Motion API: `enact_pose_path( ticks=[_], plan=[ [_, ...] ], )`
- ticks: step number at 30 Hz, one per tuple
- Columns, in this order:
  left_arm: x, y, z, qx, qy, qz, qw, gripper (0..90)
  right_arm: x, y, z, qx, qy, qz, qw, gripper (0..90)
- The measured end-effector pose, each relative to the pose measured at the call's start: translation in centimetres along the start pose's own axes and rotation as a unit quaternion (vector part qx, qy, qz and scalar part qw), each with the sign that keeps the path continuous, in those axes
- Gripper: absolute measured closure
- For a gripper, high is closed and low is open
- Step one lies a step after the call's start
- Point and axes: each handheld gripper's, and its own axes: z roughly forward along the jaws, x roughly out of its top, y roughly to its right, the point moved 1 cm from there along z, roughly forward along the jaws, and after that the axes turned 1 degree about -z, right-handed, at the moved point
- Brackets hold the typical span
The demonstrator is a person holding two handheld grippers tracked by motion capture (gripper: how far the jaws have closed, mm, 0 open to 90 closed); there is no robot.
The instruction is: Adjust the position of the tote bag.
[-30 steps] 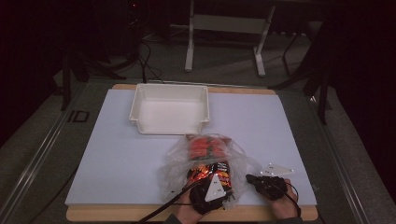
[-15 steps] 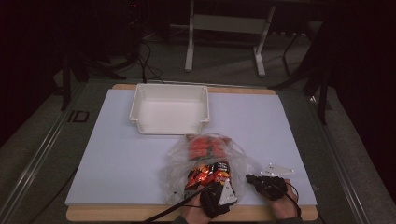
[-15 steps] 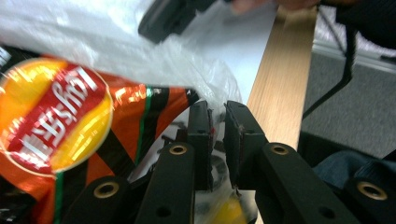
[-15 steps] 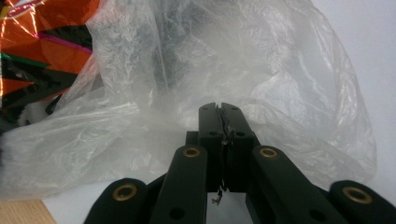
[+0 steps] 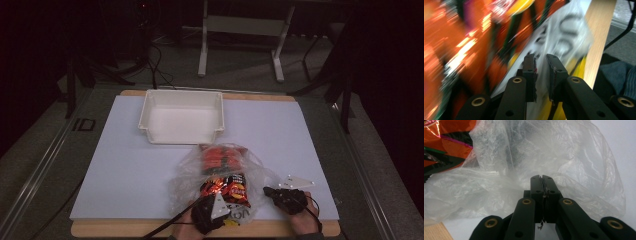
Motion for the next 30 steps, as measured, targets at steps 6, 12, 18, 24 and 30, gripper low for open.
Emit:
enact_pose_path(
  ticks=[6,12,18,24,30],
  plan=[
    [-3.3,-2.2,-2.7,0.033,-0.009,-0.06,0.9976,75.9,0.0,0.0,0.0,0.0,0.0,0.0,1.0,87.8],
    [-4.7,-3.4,-4.1,0.048,-0.009,-0.097,0.9941,74.3,0.0,0.1,0.0,0.001,0.0,0.0,1.0,87.8],
    [-5.6,-4.7,-4.9,0.063,-0.005,-0.118,0.991,73.3,0.1,0.0,0.0,-0.002,-0.002,-0.002,1.0,87.9],
    [-5.6,-7.4,-4.6,0.094,0.001,-0.144,0.9851,73.5,0.1,0.0,0.1,-0.009,-0.004,-0.004,0.9999,87.9],
    [-4.9,-9.4,-3.8,0.11,0.001,-0.157,0.9815,73.7,0.2,0.1,0.1,-0.02,-0.004,0.0,0.9998,88.0]
  ],
)
